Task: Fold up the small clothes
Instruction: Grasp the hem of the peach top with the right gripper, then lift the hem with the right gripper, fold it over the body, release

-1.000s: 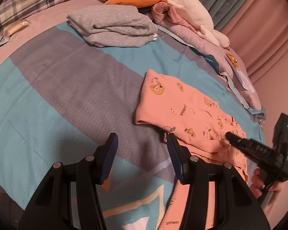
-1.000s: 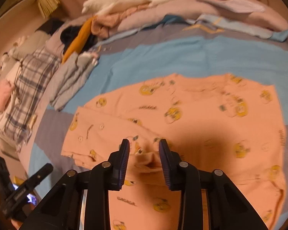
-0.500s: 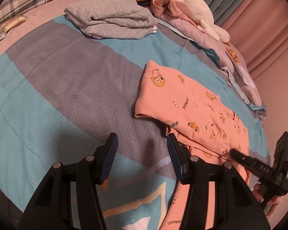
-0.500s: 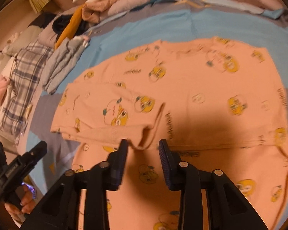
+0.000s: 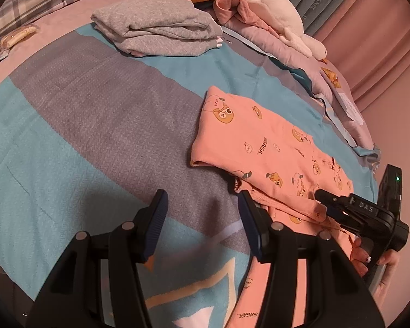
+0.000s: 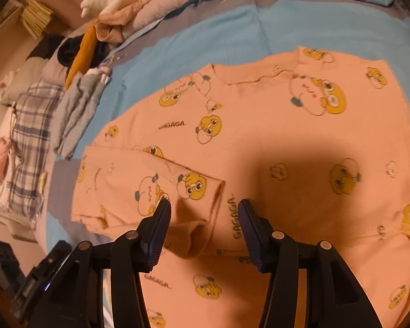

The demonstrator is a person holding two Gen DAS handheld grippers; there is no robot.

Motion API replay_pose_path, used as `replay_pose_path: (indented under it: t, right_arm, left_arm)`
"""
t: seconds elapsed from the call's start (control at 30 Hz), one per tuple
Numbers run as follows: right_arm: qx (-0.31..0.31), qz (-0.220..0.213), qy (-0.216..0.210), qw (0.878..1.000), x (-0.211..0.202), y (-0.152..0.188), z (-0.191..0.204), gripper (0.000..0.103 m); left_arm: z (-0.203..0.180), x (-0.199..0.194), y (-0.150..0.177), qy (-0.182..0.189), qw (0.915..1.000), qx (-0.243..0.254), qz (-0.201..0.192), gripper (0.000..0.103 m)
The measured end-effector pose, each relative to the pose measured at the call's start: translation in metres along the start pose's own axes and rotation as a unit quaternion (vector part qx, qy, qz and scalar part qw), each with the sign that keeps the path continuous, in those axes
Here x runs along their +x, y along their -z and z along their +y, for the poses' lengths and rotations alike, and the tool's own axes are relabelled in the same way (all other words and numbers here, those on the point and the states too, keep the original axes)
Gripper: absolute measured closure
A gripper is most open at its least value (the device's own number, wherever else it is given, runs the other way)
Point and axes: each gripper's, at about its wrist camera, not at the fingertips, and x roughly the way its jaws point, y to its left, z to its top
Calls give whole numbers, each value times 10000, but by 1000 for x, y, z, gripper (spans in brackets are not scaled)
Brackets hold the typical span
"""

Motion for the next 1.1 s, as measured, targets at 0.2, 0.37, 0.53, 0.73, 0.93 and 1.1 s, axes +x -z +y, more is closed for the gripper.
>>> replay_pose_path:
  t: [0.2,0.37,0.53,0.73,0.93,1.1]
  right_arm:
    - [-330,-34,168,9993,7,0,17,79]
    - [-851,-237,272,9957,-7,-1,34,93]
    - [-1257,-737,127,9892,-48,-10,57,93]
    - [-1600,-1287,-30,9787,-97,-30,82,93]
    - [-1706,-1766,-4,9694,-131,-44,92,94]
    - [-1649,-1938,67,9671,-144,-40,82,94]
  left_arm:
    - [-2,-1,1,-36,10000,33,-13,51]
    - [-1,-2,1,-71,10000,25,-8,51]
    - [0,-2,-1,-53,10000,-22,-11,51]
    - [-1,-2,-5,-31,10000,-23,-21,51]
    - [-5,-3,-8,-4,10000,23,-32,51]
    - [-12,-1,-13,45,10000,74,-16,51]
